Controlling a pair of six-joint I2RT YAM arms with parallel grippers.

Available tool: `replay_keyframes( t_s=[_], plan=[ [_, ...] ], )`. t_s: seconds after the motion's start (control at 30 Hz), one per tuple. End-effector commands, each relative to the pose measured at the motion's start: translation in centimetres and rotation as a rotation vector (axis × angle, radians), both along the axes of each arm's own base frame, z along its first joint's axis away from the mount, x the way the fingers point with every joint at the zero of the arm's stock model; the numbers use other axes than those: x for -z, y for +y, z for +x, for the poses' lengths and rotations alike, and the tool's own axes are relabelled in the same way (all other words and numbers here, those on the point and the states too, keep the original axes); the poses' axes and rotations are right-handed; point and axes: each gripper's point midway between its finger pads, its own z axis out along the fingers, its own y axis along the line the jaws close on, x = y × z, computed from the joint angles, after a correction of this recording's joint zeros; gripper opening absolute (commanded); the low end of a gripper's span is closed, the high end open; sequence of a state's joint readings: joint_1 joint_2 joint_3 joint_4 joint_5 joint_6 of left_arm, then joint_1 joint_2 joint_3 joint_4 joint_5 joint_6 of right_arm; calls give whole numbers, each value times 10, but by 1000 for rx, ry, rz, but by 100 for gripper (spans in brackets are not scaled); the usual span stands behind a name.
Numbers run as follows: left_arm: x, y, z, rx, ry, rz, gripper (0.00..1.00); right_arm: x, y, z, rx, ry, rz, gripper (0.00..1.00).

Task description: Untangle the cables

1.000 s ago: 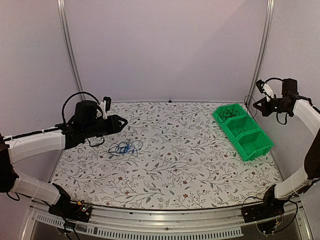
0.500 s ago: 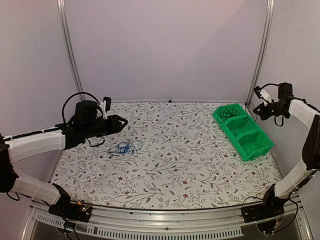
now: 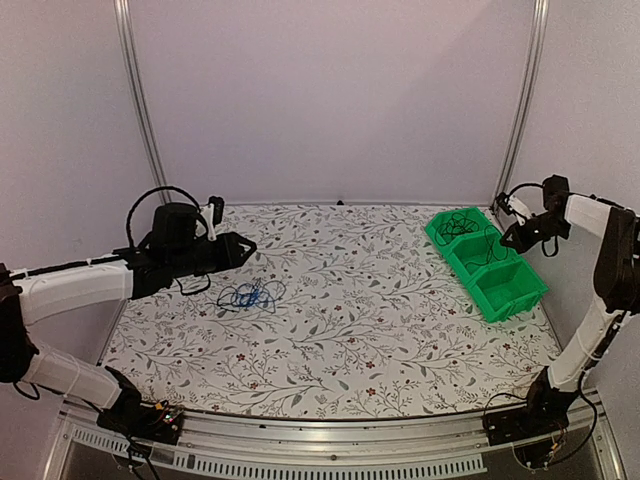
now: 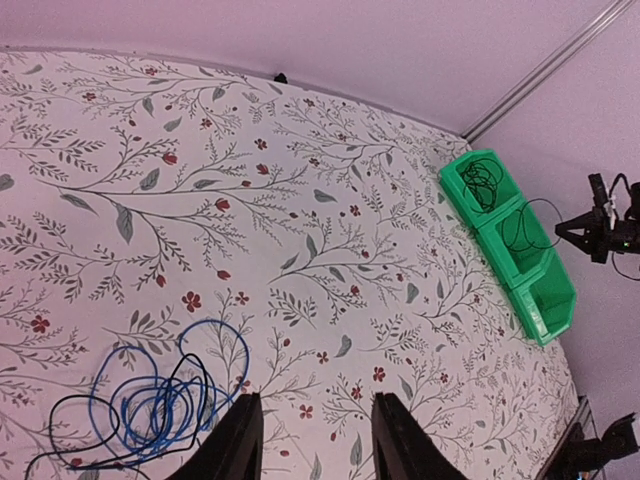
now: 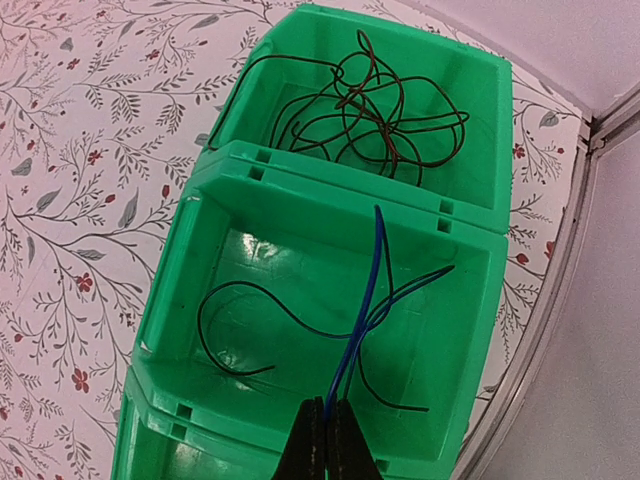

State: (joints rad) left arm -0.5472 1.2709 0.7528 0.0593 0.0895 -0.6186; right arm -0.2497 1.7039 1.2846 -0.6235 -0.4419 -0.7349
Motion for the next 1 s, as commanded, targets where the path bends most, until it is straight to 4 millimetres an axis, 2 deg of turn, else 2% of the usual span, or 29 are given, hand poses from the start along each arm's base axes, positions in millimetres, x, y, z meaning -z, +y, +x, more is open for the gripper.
replay_keyframes(
  t_s=[0.0, 0.23, 0.43, 0.7, 0.83, 0.97],
  plan=[
    [7, -4, -1, 8, 3, 5, 36, 10, -4, 9, -14, 51, -49, 0],
    [13, -3, -2, 6, 11, 18, 37, 36, 12, 16, -91, 137, -179, 0],
    [20, 0, -2, 0, 15, 26, 37, 42, 11, 22, -108, 178, -229, 0],
    [31, 3, -3, -4, 26, 57, 37, 68, 18, 21, -134, 257, -273, 0],
    [36, 7, -3, -10, 34, 79, 37, 73, 24, 23, -139, 273, -284, 4],
    [37, 10, -1, -13, 35, 94, 37, 56, 27, 24, -131, 280, -279, 15]
  ],
)
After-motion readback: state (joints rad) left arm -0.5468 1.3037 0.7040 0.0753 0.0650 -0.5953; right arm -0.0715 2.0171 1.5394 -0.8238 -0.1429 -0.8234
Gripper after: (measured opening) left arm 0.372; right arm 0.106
